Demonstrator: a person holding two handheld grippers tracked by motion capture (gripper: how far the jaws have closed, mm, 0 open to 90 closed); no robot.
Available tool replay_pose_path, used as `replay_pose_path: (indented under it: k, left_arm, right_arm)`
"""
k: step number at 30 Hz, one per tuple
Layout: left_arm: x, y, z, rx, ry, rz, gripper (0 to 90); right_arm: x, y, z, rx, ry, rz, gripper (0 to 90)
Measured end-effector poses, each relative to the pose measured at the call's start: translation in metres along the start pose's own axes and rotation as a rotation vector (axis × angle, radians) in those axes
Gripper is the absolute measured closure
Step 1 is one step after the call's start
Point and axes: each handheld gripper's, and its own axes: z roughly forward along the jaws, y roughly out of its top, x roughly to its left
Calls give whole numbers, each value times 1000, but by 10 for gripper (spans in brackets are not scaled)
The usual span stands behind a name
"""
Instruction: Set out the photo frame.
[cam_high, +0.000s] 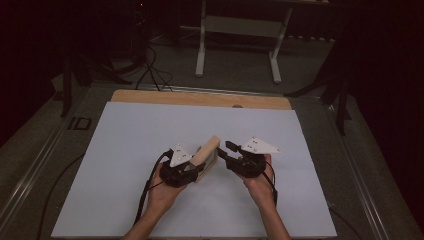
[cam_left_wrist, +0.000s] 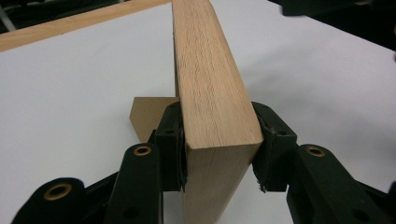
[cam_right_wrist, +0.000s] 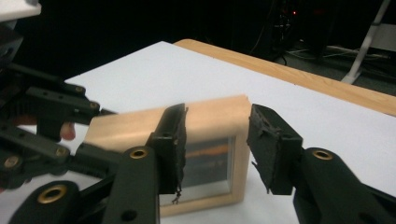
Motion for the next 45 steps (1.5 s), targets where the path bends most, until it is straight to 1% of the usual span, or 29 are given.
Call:
replay_pose_path:
  k: [1, 2, 3, 5, 9, 14, 21, 22, 24, 29, 34, 38, 43, 45]
  left_arm:
    - [0, 0, 0, 0, -4, 8, 600]
    - [1, -1, -1, 2, -12, 17, 600]
    - [1, -1, -1, 2, -15, 19, 600]
    - [2, -1, -2, 3, -22, 23, 600]
    - [2, -2, -3, 4, -27, 34, 600]
    - [2, -2, -4, 3, -34, 36, 599]
    - [2, -3, -5, 3, -39, 40, 598]
    - [2, -3, -5, 3, -39, 40, 598]
    - [3, -3, -5, 3, -42, 39, 598]
    - [3, -3, -6, 6, -45, 41, 597]
    - [6, -4, -7, 12, -35, 35, 586]
    - [10, -4, -8, 11, -26, 19, 576]
    - [13, -5, -9, 9, -21, 8, 558]
    - [16, -5, -9, 8, -20, -5, 548]
  right_arm:
    - [-1, 3, 3, 1, 1, -5, 676]
    - [-1, 3, 4, 2, -1, -5, 704]
    - [-1, 5, 6, 3, -7, -9, 753]
    - [-2, 8, 9, 7, -18, -15, 816]
    - [-4, 13, 16, 8, -44, -27, 895]
    - [-4, 16, 29, 34, -54, -43, 899]
    - [-4, 21, 47, 65, -62, -47, 899]
    - [-4, 21, 47, 65, -62, -47, 899]
    - [-4, 23, 55, 86, -68, -58, 899]
    - [-2, 22, 64, 132, -83, -87, 900]
    - [-3, 22, 62, 144, -81, -80, 900]
    - [-3, 23, 58, 158, -92, -89, 900]
    - [-3, 21, 54, 158, -92, -73, 900]
    - [-2, 21, 52, 159, -93, -68, 900]
